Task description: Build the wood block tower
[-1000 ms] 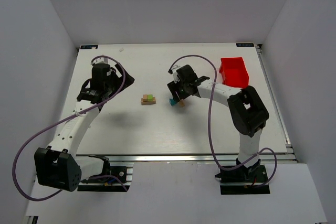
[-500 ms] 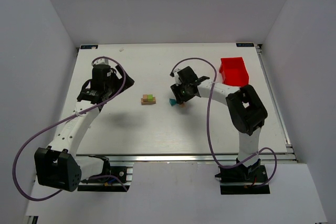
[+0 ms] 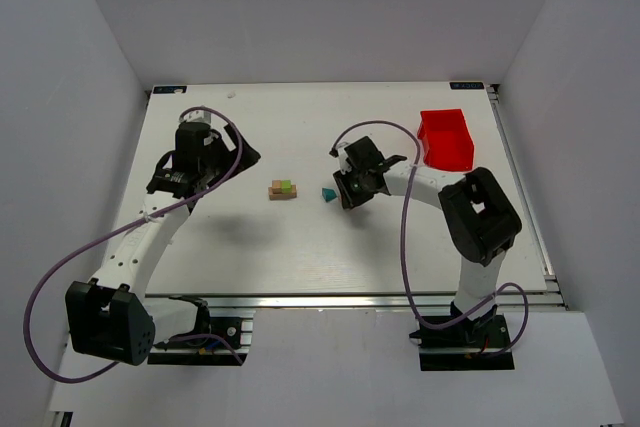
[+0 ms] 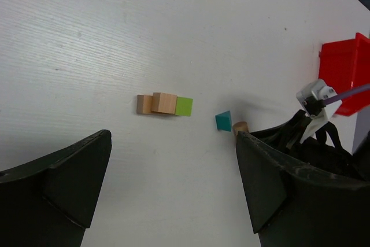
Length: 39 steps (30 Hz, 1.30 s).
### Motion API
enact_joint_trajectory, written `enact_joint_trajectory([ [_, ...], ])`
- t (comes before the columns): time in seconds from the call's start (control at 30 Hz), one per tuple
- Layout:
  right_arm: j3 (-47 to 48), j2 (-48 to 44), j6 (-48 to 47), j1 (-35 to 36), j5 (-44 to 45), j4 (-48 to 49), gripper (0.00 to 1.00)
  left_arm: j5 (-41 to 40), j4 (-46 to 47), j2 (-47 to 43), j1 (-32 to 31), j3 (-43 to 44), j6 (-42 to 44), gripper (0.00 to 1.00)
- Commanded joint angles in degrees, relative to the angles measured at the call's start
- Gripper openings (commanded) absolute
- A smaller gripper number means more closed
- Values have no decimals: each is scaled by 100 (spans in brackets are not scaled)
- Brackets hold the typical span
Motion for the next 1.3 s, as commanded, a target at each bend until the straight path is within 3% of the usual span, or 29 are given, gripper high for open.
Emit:
enact_joint_trajectory([
  [0.0,-155,-328,-139,9,-121,284,2,636,301,-167,-12,62,230,98],
  [0.1,-549,-837,-647,9,-716,767,0,1540,590,-176,-29,62,458,98],
  [0.13,-682,-1204,-815,18,-920,1099,0,2308,731,-167,-29,36,563,98],
  [0.27,-1455,-2190,-1396,36,-1991,2257,0,4016,1443,43,-47,-140,538,98],
  [0.37,-1931,-2771,-1546,36,-2739,2998,0,4573,1909,140,-117,-315,337,98],
  [0.5,-1932,-2921,-1520,62,-3206,3359,0,4891,2288,167,-336,-377,239,98],
  [0.83,-1439,-2658,-1643,167,-3646,3660,0,4603,2209,589,-794,-263,256,93],
  [0.97,-1413,-2675,-1670,211,-3638,3695,0,4311,2015,615,-899,-158,300,84],
  [1.1,-1395,-2676,-1775,247,-3611,3625,0,4337,2112,712,-961,-140,239,64],
  [1.27,-1281,-2570,-1863,282,-3383,3431,0,4363,2287,800,-1092,-87,107,53],
])
